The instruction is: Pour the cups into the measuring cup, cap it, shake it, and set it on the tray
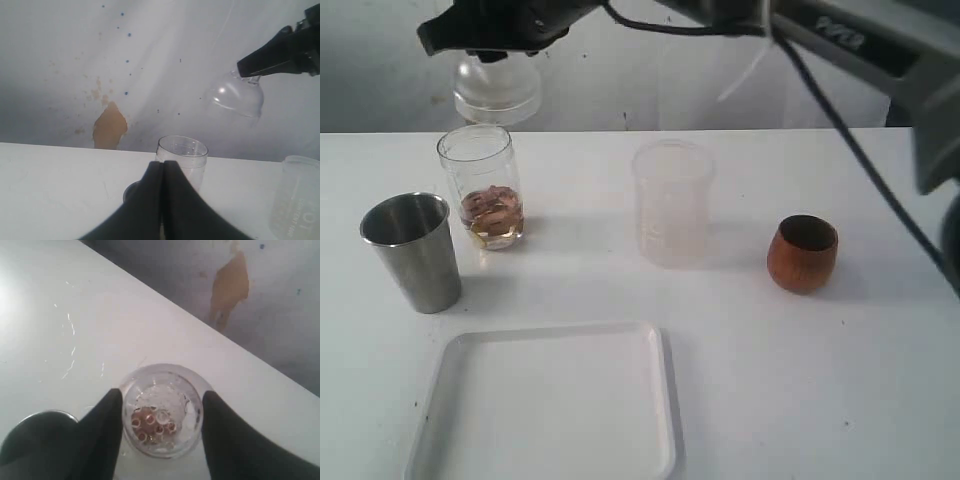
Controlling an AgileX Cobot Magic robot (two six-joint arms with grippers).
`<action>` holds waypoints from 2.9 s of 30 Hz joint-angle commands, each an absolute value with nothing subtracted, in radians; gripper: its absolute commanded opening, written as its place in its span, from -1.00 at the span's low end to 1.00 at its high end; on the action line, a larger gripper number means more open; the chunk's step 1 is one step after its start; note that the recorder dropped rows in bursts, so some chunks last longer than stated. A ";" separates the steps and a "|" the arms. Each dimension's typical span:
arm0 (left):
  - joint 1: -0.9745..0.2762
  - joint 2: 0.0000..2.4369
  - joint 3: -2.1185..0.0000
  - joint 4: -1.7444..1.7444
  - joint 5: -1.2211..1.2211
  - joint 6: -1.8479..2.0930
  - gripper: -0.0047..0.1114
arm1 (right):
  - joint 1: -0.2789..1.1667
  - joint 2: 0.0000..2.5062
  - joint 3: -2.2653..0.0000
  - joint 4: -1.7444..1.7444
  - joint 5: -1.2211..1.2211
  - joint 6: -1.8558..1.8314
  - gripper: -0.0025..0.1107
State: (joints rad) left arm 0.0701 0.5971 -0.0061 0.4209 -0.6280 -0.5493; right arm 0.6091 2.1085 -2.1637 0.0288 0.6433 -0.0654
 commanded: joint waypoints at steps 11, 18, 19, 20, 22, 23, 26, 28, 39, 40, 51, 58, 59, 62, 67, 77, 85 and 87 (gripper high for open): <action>0.068 0.594 0.000 0.420 -0.624 -0.549 -0.92 | 0.647 2.401 -2.551 0.024 0.706 -0.086 -0.96; 0.068 0.594 0.000 0.420 -0.624 -0.552 -0.92 | 0.647 2.421 -2.561 0.000 0.714 -0.086 -0.96; 0.068 0.594 0.000 0.420 -0.624 -0.552 -0.92 | 0.647 2.424 -2.561 0.000 0.714 -0.086 -0.96; 0.068 0.594 0.000 0.420 -0.624 -0.552 -0.92 | 0.647 2.427 -2.561 0.000 0.714 -0.086 -0.96; 0.068 0.594 0.000 0.420 -0.624 -0.552 -0.92 | 0.647 2.433 -2.561 0.000 0.716 -0.086 -0.96; 0.068 0.594 0.000 0.420 -0.624 -0.552 -0.92 | 0.647 2.435 -2.561 0.000 0.719 -0.086 -0.96; 0.068 0.594 0.000 0.420 -0.624 -0.552 -0.92 | 0.647 2.435 -2.561 0.000 0.719 -0.086 -0.96; 0.068 0.594 0.000 0.420 -0.624 -0.552 -0.92 | 0.647 2.435 -2.561 0.000 0.716 -0.086 -0.96; 0.068 0.594 0.000 0.420 -0.624 -0.552 -0.92 | 0.647 2.469 -2.561 -0.007 0.711 -0.086 -0.96; 0.068 0.594 0.000 0.420 -0.624 -0.552 -0.92 | 0.647 2.474 -2.561 -0.007 0.710 -0.086 -0.96; 0.068 0.594 0.000 0.420 -0.624 -0.552 -0.92 | 0.647 2.520 -2.561 0.000 0.702 -0.088 -0.92; 0.068 0.594 0.000 0.420 -0.624 -0.552 -0.92 | 0.647 2.505 -2.561 0.000 0.690 -0.093 -0.03; 0.068 0.594 0.000 0.420 -0.624 -0.552 -0.92 | 0.647 2.503 -2.561 0.000 0.690 -0.093 0.14; 0.068 0.594 0.000 0.420 -0.624 -0.552 -0.92 | 0.647 2.503 -2.561 -0.008 0.688 -0.093 0.46; 0.068 0.594 0.000 0.420 -0.624 -0.552 -0.92 | 0.647 2.492 -2.561 -0.008 0.711 -0.093 0.52; 0.068 0.594 0.000 0.407 -0.678 -0.545 -0.92 | 0.647 2.324 -2.560 0.093 0.961 -0.122 0.24; 0.068 0.768 -0.199 0.508 -0.728 -0.689 -0.92 | 0.647 2.243 -2.558 0.271 1.221 -0.281 -0.96; 0.068 0.838 -0.261 0.541 -0.734 -0.717 -0.92 | 0.647 2.232 -2.558 0.271 1.221 -0.281 -0.96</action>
State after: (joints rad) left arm 0.0701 0.7636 -0.1861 0.4923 -0.7188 -0.6696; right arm 0.6483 2.2578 -2.5601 0.2650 1.1992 -0.2633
